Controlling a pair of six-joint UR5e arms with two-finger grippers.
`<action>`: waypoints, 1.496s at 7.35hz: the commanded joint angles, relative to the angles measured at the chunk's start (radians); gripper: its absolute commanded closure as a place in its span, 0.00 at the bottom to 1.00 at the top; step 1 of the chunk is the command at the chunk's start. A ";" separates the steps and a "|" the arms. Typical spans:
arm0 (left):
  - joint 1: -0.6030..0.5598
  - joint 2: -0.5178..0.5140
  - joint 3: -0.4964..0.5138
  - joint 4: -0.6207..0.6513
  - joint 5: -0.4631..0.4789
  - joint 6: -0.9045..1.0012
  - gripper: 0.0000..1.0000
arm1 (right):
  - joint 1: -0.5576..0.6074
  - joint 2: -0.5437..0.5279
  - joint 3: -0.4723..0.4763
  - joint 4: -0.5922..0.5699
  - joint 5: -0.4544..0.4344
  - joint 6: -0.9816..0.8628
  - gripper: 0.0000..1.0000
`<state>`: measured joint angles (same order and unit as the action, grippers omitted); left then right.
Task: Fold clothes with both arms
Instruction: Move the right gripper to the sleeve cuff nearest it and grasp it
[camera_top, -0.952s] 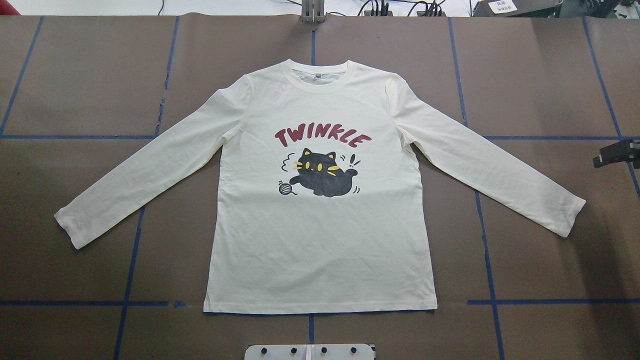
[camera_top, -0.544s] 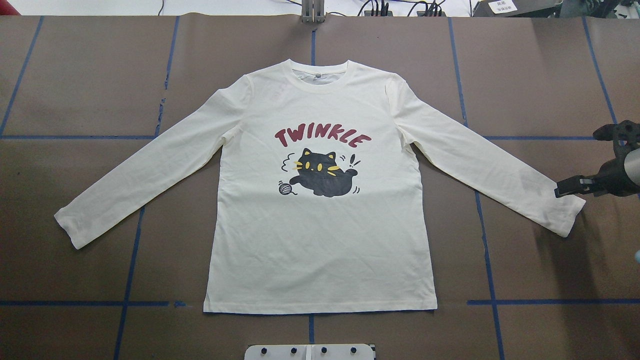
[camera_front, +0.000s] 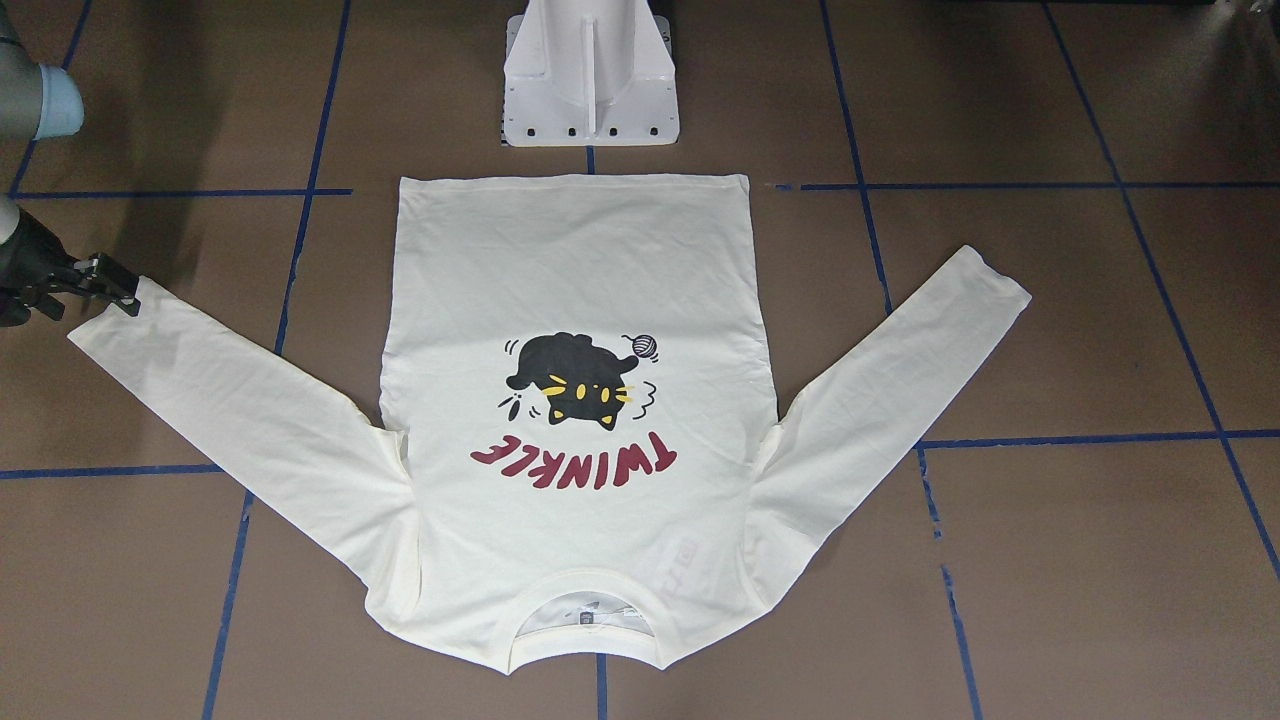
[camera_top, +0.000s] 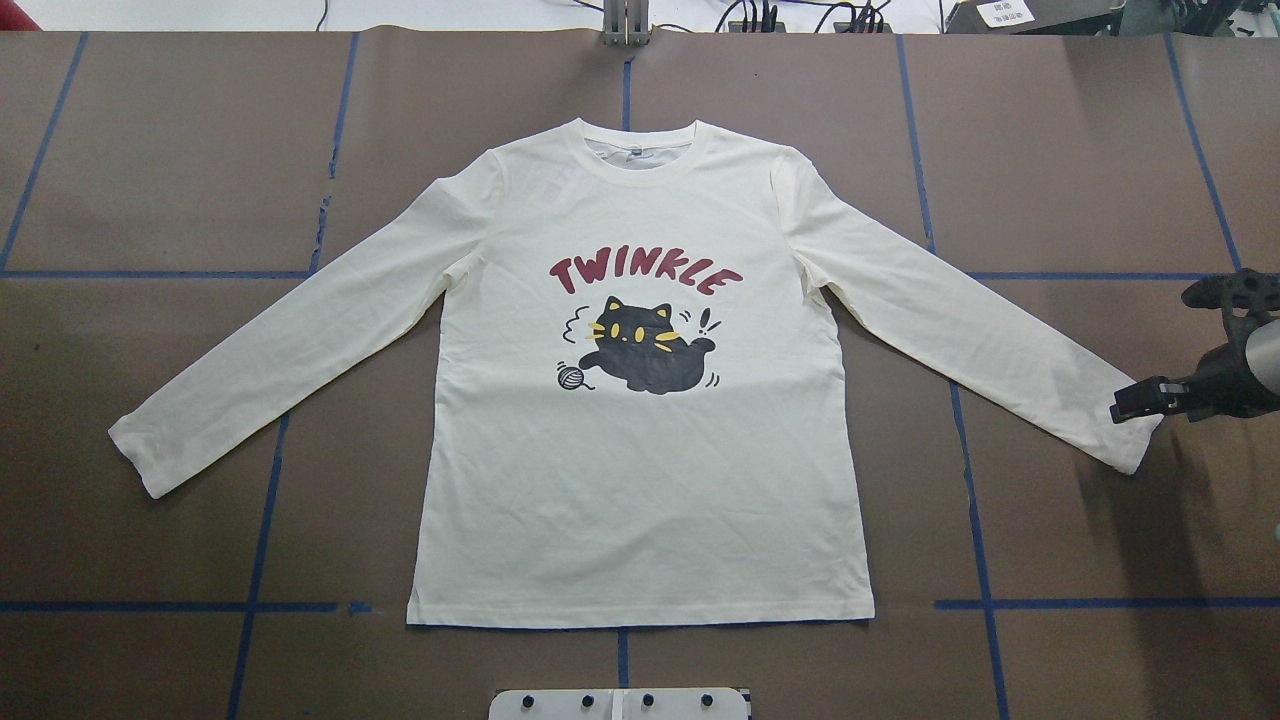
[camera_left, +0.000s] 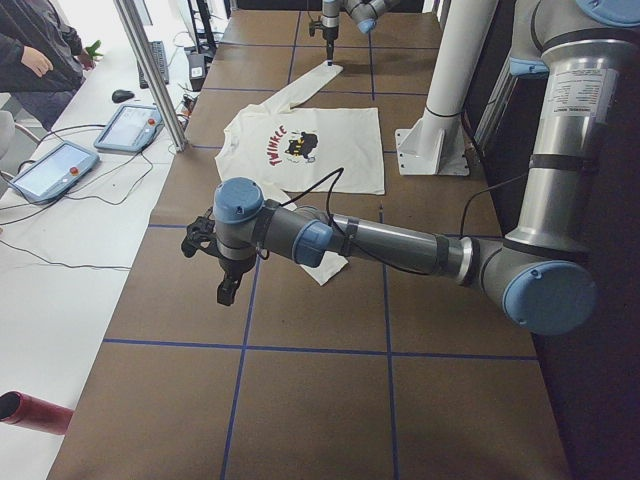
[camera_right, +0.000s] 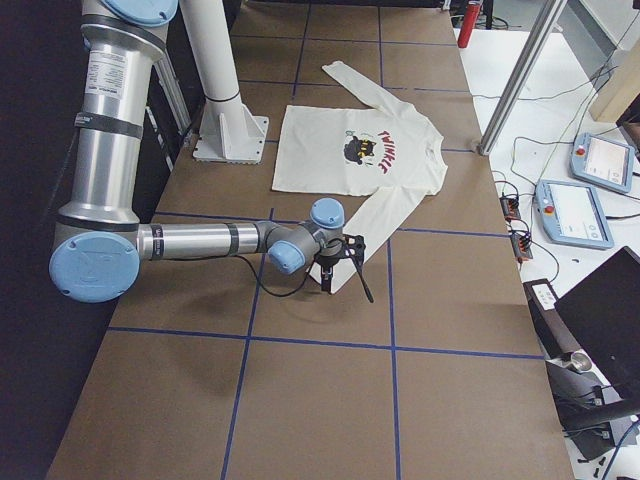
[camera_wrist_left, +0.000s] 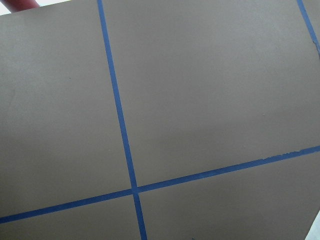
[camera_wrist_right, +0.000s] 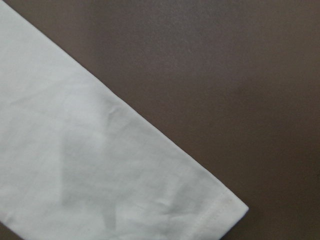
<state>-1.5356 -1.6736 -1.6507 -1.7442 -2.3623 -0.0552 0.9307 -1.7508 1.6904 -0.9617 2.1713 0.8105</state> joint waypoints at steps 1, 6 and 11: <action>0.000 0.000 -0.001 -0.001 0.000 0.006 0.00 | -0.004 -0.007 -0.018 -0.003 0.007 -0.001 0.00; 0.000 0.000 -0.008 -0.015 0.000 0.006 0.00 | -0.024 0.002 -0.029 -0.006 -0.005 0.001 0.66; 0.000 -0.002 -0.011 -0.014 0.001 0.006 0.00 | -0.030 0.011 -0.019 -0.006 -0.005 0.001 1.00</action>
<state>-1.5355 -1.6750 -1.6607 -1.7585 -2.3617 -0.0479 0.9007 -1.7427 1.6631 -0.9688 2.1653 0.8115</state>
